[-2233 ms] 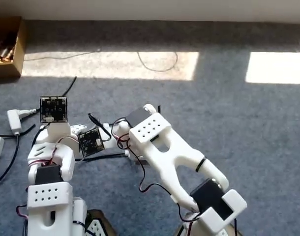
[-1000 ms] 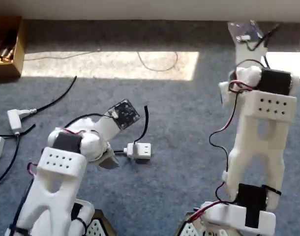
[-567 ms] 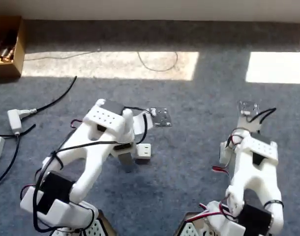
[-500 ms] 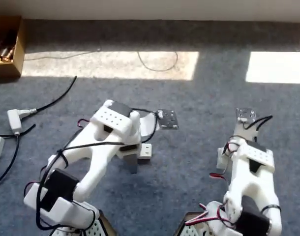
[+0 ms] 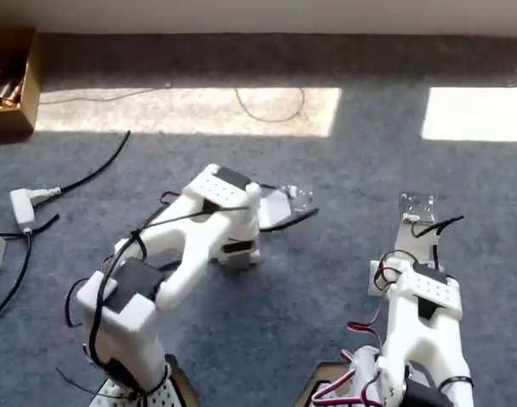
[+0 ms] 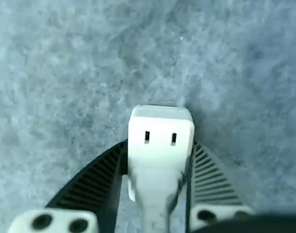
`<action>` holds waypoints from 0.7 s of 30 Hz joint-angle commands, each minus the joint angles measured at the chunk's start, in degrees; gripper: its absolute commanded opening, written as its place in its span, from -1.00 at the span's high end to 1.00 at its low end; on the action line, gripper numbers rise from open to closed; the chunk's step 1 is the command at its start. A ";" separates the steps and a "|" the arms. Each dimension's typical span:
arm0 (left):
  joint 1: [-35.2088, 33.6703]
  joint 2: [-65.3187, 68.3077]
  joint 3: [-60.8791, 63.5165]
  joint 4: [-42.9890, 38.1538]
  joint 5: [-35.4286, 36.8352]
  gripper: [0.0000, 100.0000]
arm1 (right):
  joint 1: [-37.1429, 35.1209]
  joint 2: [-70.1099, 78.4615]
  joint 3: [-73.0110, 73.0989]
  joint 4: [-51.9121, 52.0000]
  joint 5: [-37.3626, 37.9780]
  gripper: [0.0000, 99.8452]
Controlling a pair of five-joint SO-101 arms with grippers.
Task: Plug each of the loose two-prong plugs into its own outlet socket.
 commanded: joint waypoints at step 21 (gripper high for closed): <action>-69.76 17.54 -45.93 17.76 -12.66 0.99 | -7.52 -1.01 -0.04 0.13 0.53 0.11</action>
